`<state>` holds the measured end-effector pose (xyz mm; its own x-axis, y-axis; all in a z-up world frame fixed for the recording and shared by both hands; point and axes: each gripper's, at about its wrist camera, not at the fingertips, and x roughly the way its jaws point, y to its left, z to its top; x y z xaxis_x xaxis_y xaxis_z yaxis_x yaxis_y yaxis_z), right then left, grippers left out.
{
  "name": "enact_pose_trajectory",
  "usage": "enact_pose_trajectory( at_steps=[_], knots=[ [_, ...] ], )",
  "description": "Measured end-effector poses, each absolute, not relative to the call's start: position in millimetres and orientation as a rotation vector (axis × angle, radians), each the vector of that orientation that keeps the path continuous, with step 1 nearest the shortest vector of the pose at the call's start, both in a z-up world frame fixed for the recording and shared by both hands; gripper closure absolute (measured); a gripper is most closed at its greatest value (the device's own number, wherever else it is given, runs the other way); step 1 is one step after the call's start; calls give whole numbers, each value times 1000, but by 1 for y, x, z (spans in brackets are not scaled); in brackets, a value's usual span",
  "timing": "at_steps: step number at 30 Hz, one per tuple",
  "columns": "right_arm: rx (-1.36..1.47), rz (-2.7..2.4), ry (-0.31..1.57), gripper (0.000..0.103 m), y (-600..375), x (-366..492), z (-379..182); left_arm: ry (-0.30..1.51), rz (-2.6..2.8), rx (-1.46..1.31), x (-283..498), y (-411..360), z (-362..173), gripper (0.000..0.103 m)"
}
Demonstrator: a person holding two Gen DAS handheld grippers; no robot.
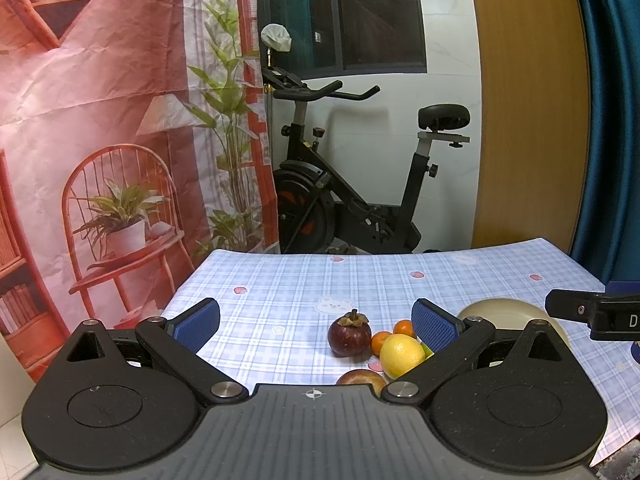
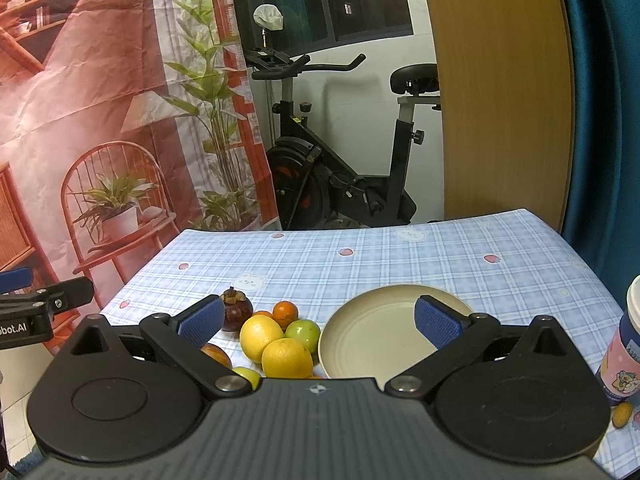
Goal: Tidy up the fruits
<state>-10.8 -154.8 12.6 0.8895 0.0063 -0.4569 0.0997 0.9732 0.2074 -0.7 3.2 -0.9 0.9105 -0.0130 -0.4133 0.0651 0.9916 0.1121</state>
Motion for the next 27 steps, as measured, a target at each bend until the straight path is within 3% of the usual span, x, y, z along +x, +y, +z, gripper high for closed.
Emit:
enact_pose_trajectory(
  at_steps=[27],
  knots=[
    [225,-45,472,0,-152,-13,12,431,-44,123,0,1,-2,0]
  ],
)
